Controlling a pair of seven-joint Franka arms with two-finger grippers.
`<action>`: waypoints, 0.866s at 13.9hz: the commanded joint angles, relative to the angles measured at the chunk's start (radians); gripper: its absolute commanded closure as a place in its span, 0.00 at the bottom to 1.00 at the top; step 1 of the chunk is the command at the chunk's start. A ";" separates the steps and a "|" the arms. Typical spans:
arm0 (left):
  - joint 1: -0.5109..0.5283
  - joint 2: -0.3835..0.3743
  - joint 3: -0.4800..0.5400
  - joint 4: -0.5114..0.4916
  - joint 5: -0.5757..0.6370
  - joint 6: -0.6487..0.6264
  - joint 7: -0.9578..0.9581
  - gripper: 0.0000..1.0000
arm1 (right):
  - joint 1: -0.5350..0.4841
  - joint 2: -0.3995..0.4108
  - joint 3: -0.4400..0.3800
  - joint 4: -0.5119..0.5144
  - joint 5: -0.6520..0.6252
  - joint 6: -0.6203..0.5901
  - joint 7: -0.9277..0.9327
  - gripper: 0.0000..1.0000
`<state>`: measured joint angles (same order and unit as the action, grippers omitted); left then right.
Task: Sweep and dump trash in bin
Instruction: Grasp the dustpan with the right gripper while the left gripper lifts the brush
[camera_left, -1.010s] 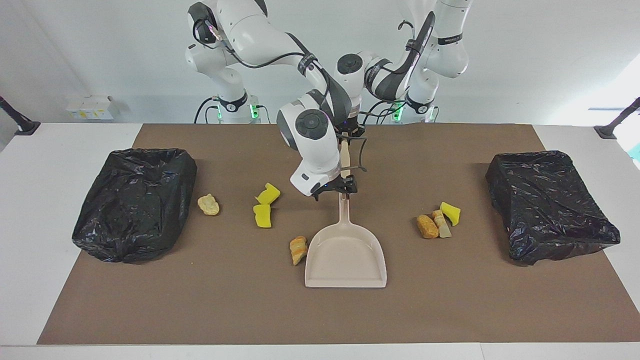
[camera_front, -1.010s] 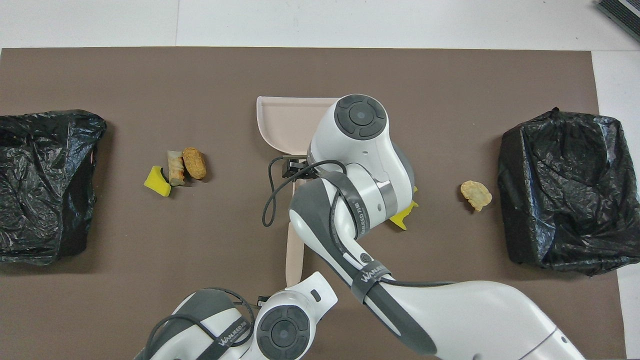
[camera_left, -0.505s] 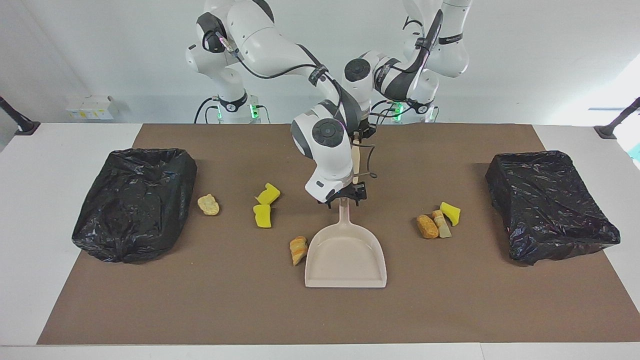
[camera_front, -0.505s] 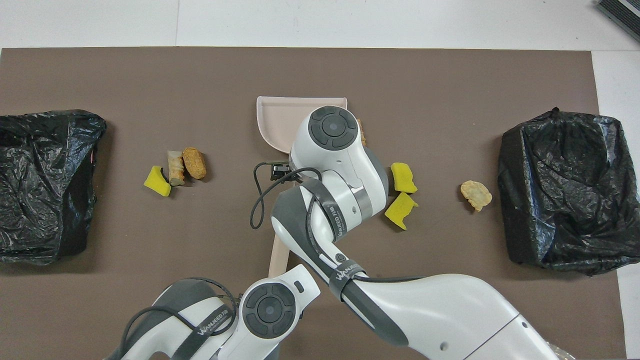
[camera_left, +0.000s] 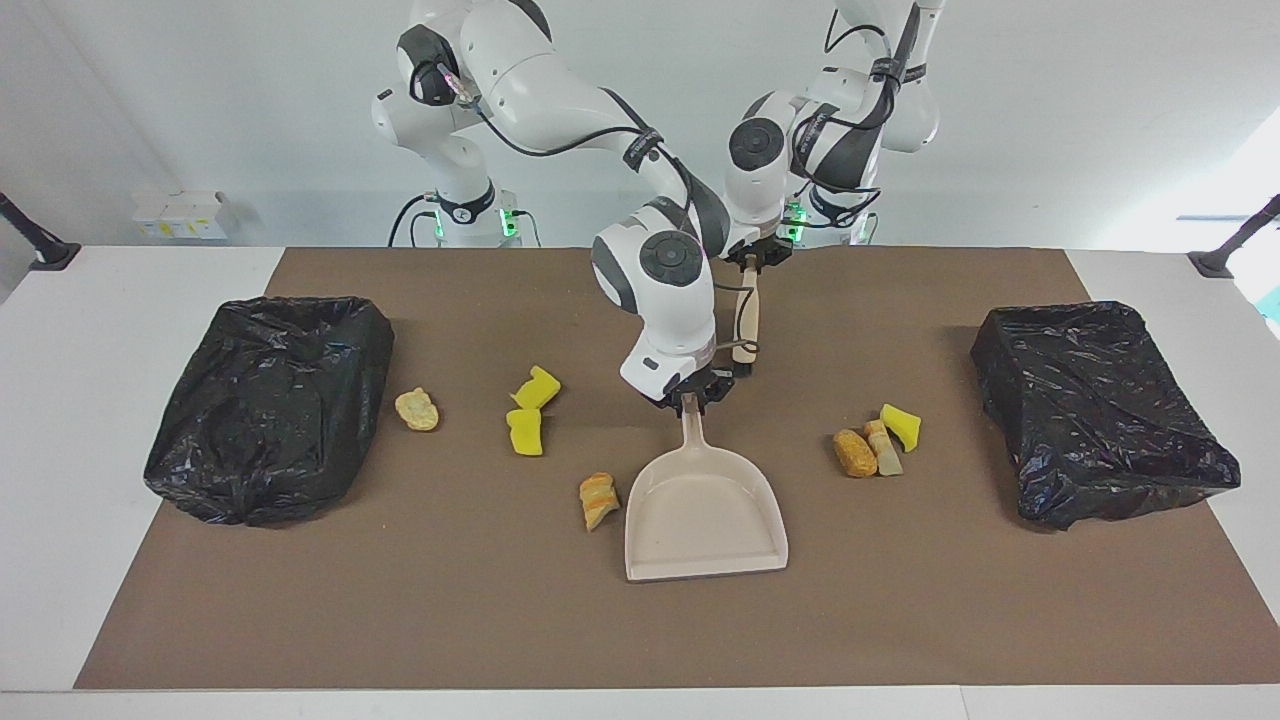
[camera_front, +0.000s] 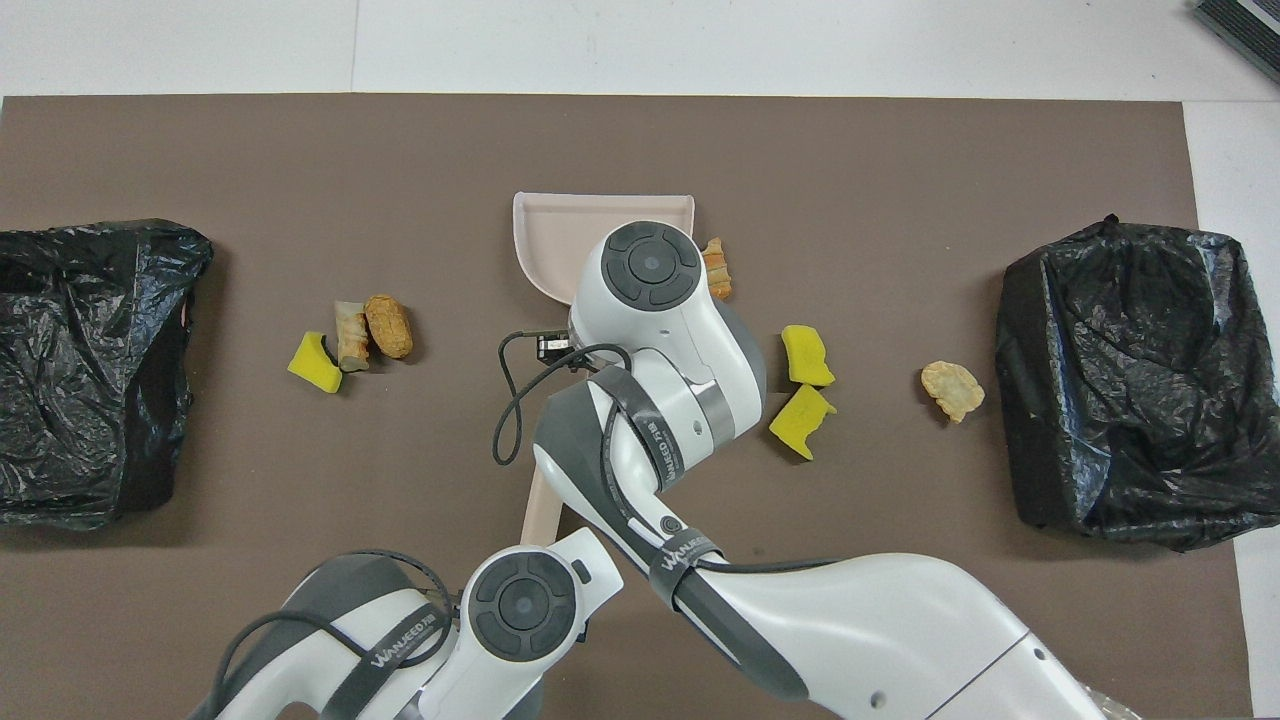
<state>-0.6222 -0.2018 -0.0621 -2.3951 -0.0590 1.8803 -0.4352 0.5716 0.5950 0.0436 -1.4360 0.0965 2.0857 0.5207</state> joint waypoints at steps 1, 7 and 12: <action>0.093 -0.050 -0.005 -0.007 -0.002 -0.023 0.019 1.00 | -0.019 -0.027 0.001 0.005 -0.017 -0.036 -0.011 1.00; 0.393 -0.091 -0.005 0.089 0.021 -0.059 0.084 1.00 | -0.067 -0.132 -0.001 -0.055 0.000 -0.110 -0.394 1.00; 0.603 0.068 -0.005 0.265 0.122 -0.009 0.127 1.00 | -0.113 -0.185 -0.001 -0.093 -0.009 -0.255 -0.692 1.00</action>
<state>-0.0952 -0.2460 -0.0549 -2.2494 0.0447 1.8707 -0.3347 0.4677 0.4523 0.0366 -1.4831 0.0931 1.8624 -0.0863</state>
